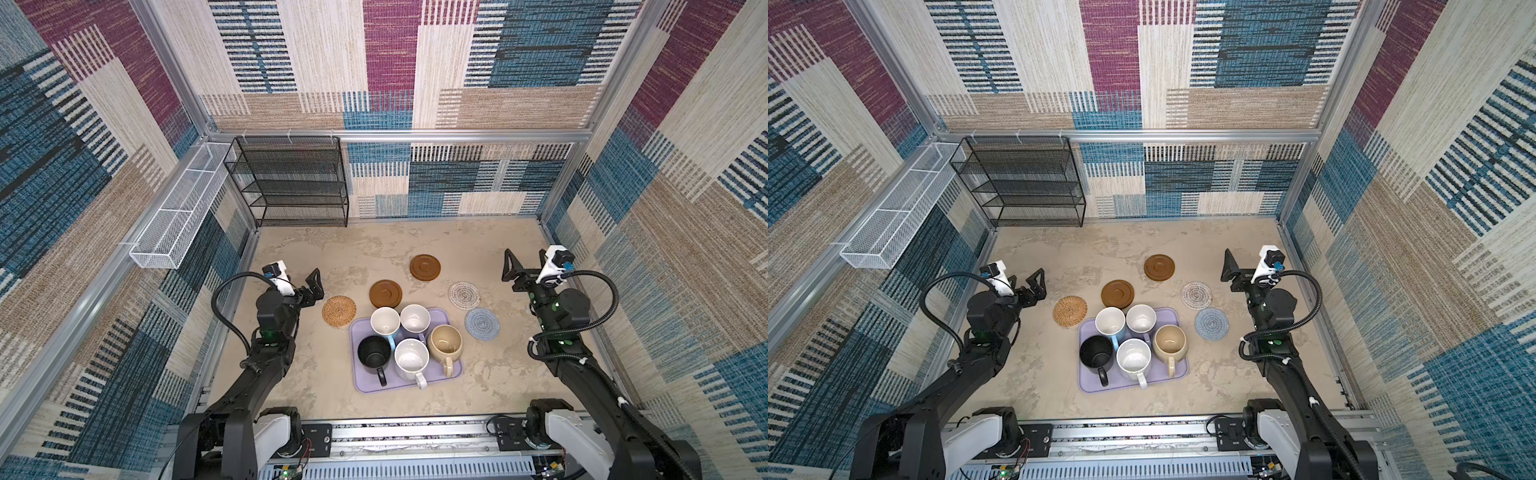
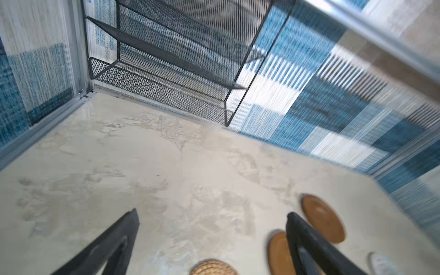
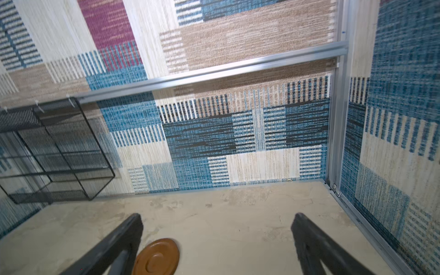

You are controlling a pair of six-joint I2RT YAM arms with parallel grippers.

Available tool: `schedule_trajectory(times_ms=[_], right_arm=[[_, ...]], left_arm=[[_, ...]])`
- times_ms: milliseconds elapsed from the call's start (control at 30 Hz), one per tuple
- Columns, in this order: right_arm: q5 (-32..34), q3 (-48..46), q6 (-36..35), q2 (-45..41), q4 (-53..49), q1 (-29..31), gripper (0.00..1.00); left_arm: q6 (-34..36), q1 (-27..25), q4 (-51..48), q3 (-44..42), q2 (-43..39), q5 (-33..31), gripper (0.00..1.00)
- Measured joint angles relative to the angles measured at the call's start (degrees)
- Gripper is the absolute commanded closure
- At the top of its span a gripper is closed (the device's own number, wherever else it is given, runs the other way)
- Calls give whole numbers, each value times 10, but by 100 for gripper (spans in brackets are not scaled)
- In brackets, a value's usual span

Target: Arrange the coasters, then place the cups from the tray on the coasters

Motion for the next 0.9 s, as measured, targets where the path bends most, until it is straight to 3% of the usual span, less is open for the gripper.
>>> schedule_trajectory(times_ms=[133,267,567,733,900], right_arm=[[13,-20,68,-71,-70,0,0],[-41,-50,94,-111,-92,0,0],[-154,2,101,-34,-148,4,0],[-160,40,76,10,-179,53,0],[-159,85,44,71,-211,112,0]], left_arm=[[-147,0,-10,-36,-68,-2,1],[-208,1,-76,-40,-64,5,2],[-172,-60,-341,135,4,28,7],[-128,-114,-468,192,63,-16,10],[-103,-139,-539,219,132,-46,21]])
